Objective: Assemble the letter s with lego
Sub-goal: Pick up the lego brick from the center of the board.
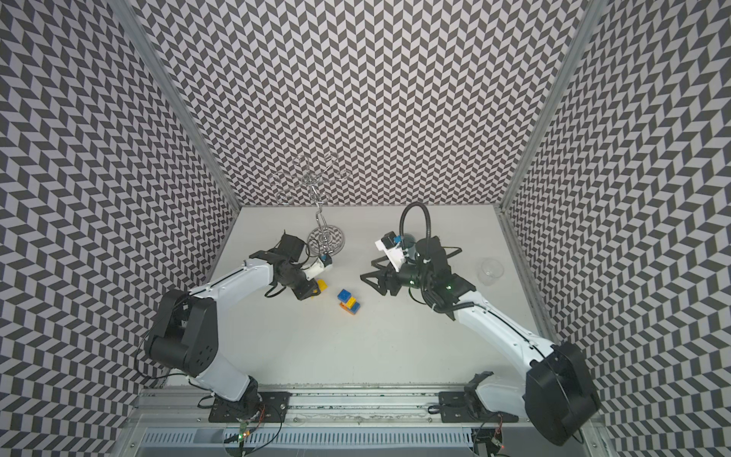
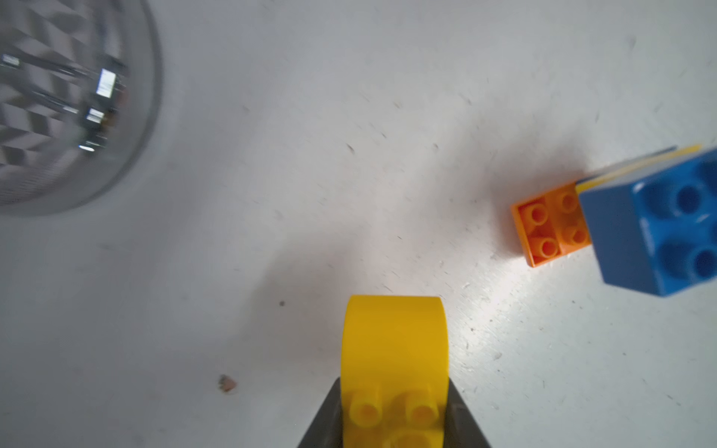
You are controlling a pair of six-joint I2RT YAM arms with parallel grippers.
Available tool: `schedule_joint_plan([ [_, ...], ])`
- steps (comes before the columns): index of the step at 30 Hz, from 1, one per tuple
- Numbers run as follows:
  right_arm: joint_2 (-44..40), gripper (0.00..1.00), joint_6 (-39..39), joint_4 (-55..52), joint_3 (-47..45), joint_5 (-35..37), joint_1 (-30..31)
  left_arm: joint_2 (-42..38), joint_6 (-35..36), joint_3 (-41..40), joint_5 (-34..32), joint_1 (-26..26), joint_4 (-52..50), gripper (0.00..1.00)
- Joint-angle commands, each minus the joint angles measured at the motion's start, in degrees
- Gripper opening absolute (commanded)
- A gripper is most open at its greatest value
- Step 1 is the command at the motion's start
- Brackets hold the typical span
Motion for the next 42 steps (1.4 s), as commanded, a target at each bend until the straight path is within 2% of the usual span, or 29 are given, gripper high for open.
schedule_joint_plan([
  [1, -2.15, 0.66, -4.31, 6.59, -6.24, -0.79, -0.22, -3.48, -0.69, 4.55, 5.56, 0.91, 0.2, 0.12],
  [4, -2.98, 0.66, -5.77, 12.09, -11.93, -2.23, 0.5, -6.19, 0.85, 7.31, 10.88, 1.35, 1.23, 0.12],
  [7, -2.86, 0.66, -10.44, 12.41, -14.3, -2.06, 1.7, -7.19, 5.08, 9.6, 13.98, 1.13, 0.67, 0.13],
  [10, -1.94, 0.66, -13.39, 13.08, -16.09, 1.04, 3.67, -6.54, 8.28, 10.42, 17.13, 1.0, 1.05, 0.13],
  [15, 0.96, 0.66, -14.0, 21.56, -20.58, 8.06, 8.96, -5.3, 14.58, 10.58, 20.62, 0.37, 1.85, 0.12],
  [19, 5.51, 0.67, -12.22, 33.52, -24.58, 13.24, 11.5, -4.84, 15.73, 11.74, 21.21, 0.28, 2.07, 0.12],
  [25, 14.81, 0.68, -11.38, 42.2, -23.77, 17.23, 13.75, -6.88, 15.48, 9.46, 19.34, 0.0, 3.81, 0.12],
  [35, 28.21, 0.67, -10.41, 51.27, -20.22, 22.79, 15.27, -9.18, 13.77, 6.52, 18.72, -0.16, 5.82, 0.12],
  [42, 35.63, 0.62, -10.4, 58.31, -19.02, 23.7, 16.45, -10.18, 13.21, 4.21, 17.48, -0.36, 6.89, 0.13],
])
